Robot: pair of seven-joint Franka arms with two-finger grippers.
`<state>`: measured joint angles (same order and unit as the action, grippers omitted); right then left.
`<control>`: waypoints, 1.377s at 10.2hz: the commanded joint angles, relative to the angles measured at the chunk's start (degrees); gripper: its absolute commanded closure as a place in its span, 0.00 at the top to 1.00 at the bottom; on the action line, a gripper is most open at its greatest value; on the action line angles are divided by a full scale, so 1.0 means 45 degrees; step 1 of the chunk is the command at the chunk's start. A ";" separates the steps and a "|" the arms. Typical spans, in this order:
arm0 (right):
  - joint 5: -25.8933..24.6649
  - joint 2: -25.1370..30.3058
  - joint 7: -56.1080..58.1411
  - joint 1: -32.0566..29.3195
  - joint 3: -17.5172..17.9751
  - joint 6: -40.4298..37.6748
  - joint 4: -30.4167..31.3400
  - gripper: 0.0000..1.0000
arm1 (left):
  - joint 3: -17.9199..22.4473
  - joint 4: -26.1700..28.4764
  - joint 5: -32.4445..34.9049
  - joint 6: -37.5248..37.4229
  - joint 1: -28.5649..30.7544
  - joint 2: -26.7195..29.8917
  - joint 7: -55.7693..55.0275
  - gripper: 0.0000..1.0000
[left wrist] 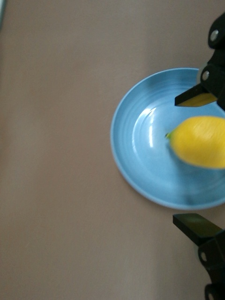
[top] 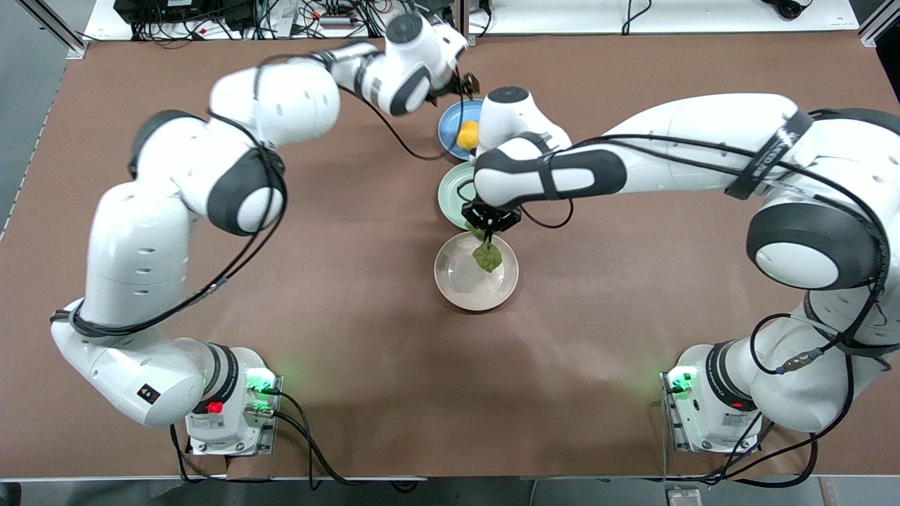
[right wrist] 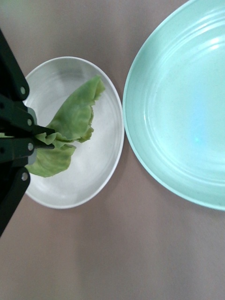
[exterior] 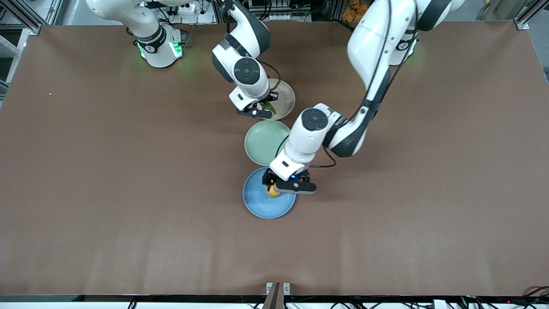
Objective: Place lemon and lettuce in plates
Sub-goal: 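Open the left gripper over the blue plate while the right gripper lowers the lettuce, then raise the left gripper away while the right gripper releases the lettuce on the cream plate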
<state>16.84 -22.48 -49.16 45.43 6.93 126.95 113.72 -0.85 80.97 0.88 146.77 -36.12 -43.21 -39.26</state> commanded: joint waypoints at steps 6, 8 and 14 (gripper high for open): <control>0.0125 -0.0278 -0.1261 0.0431 -0.0094 0.0306 -0.0057 1.00 | -0.0066 0.0444 -0.0019 -0.8720 0.3628 0.5360 0.4692 1.00; 0.0125 -0.0141 -0.1224 0.0373 -0.0113 0.0091 -0.0212 1.00 | -0.0066 0.0444 -0.0019 -1.0012 0.4390 0.6025 0.6063 1.00; -0.0167 0.0796 0.1697 -0.2820 -0.0250 -0.3398 -0.2082 1.00 | -0.0046 0.0464 -0.0175 -1.2203 0.5311 0.7997 0.6556 1.00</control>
<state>16.55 -20.32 -46.21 38.52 5.33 116.47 106.91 -0.61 81.26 0.88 93.29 -13.34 -10.64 -11.28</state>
